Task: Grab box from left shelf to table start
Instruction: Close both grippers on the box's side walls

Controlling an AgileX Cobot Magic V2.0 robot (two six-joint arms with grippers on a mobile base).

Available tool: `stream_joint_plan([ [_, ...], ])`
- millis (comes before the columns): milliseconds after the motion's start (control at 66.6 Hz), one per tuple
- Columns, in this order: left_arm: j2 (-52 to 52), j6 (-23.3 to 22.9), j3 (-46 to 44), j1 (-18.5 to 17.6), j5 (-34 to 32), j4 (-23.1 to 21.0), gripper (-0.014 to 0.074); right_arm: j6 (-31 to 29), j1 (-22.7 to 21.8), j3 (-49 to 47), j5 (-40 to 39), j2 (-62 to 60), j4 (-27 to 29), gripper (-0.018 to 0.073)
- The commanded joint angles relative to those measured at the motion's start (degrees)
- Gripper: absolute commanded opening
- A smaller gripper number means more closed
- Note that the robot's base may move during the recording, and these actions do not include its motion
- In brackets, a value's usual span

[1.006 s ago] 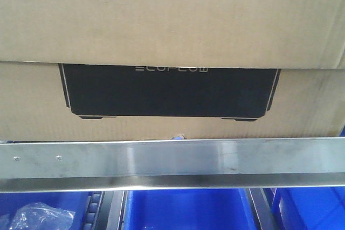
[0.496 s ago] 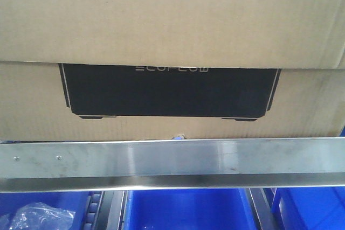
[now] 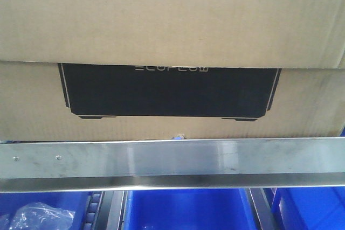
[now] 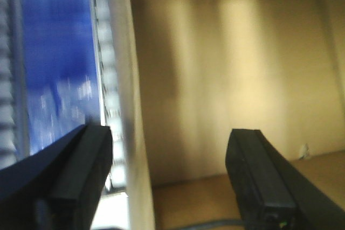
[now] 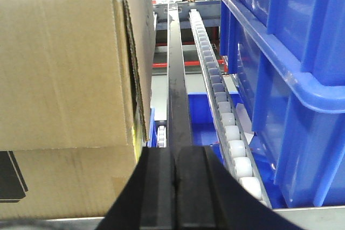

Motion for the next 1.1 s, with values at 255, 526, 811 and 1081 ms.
stream_joint_plan([
  [255,6.1,-2.6,-9.5,-0.4,4.8,5.1,0.0362,-0.1,0.0,-0.2,-5.8,-0.3,0.3,0.0058],
  [526,6.5,-2.6,-10.0,-0.4,4.8,5.3,0.0362,-0.1,0.0,-7.6,2.9,-0.2,1.3,0.0264],
  [811,6.5,-2.6,-10.0,-0.4,4.8,5.2,0.0362,-1.3,0.0,-22.1,15.7,7.5,1.3,0.0593],
  [1081,6.5,-2.6,-10.0,-0.4,4.9,5.2,0.0362,-3.7,0.0,-42.4,25.8,28.1,1.4,0.0582],
])
